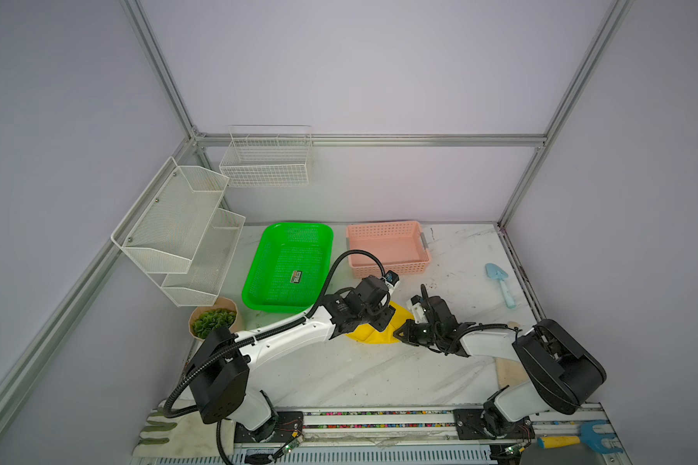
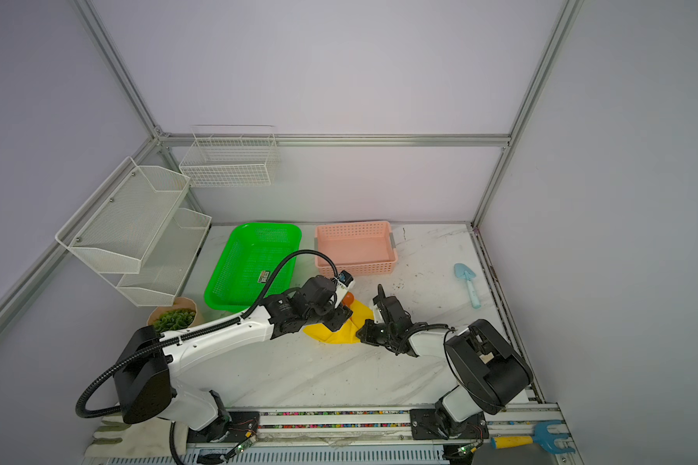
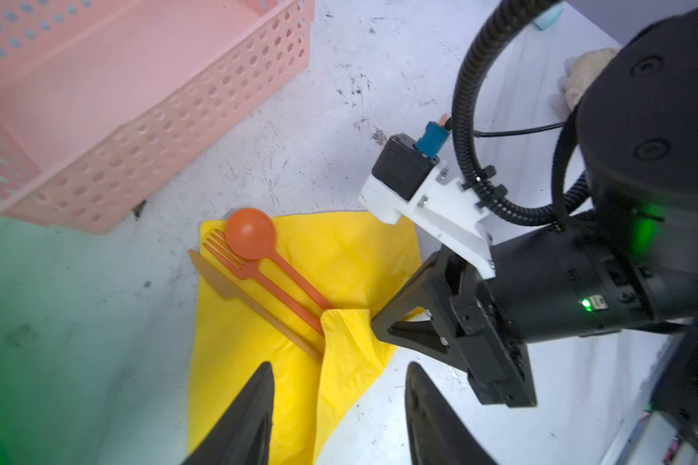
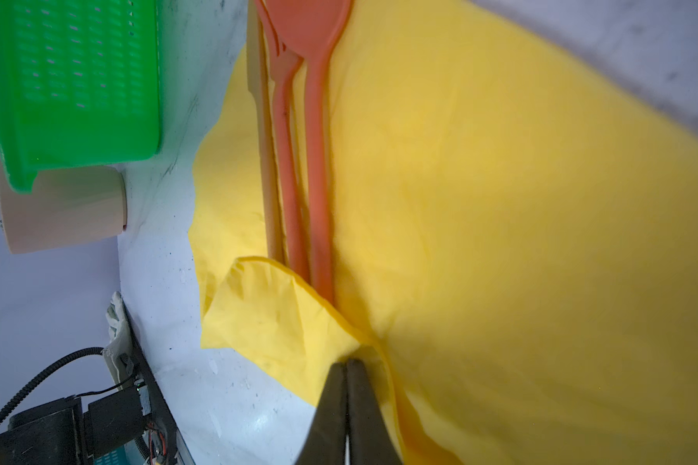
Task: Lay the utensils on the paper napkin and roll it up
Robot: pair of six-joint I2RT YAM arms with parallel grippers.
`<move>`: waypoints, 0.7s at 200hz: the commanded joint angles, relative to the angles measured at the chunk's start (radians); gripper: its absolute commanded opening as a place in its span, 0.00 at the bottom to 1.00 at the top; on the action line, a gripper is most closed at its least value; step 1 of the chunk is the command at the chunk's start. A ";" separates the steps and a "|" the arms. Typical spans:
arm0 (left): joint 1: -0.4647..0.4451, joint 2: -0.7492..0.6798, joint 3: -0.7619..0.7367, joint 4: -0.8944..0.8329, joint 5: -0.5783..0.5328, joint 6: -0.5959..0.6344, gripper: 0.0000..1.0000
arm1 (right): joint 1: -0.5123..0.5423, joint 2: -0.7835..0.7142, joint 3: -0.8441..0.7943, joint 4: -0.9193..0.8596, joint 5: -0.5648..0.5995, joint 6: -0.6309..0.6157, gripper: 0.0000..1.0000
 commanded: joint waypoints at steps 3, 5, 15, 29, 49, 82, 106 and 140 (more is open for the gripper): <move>0.003 0.008 -0.094 0.102 0.129 -0.099 0.48 | 0.003 -0.002 0.019 0.011 0.007 0.007 0.08; 0.004 0.007 -0.100 0.111 0.134 -0.104 0.48 | 0.003 -0.001 0.019 0.011 0.007 0.009 0.08; 0.004 0.001 -0.129 0.154 0.154 -0.122 0.47 | 0.003 0.000 0.019 0.013 0.005 0.008 0.08; 0.004 -0.004 -0.158 0.206 0.171 -0.141 0.47 | 0.003 -0.001 0.017 0.015 0.006 0.011 0.08; 0.004 0.007 -0.176 0.244 0.178 -0.156 0.46 | 0.003 -0.002 0.019 0.013 0.002 0.012 0.08; 0.003 0.047 -0.181 0.277 0.189 -0.177 0.45 | 0.003 -0.009 0.020 0.003 0.002 0.011 0.08; 0.007 0.054 -0.192 0.306 0.178 -0.191 0.44 | 0.003 -0.010 0.019 -0.001 0.002 0.010 0.08; 0.021 0.069 -0.195 0.306 0.182 -0.195 0.43 | 0.003 -0.010 0.023 -0.010 0.002 0.005 0.08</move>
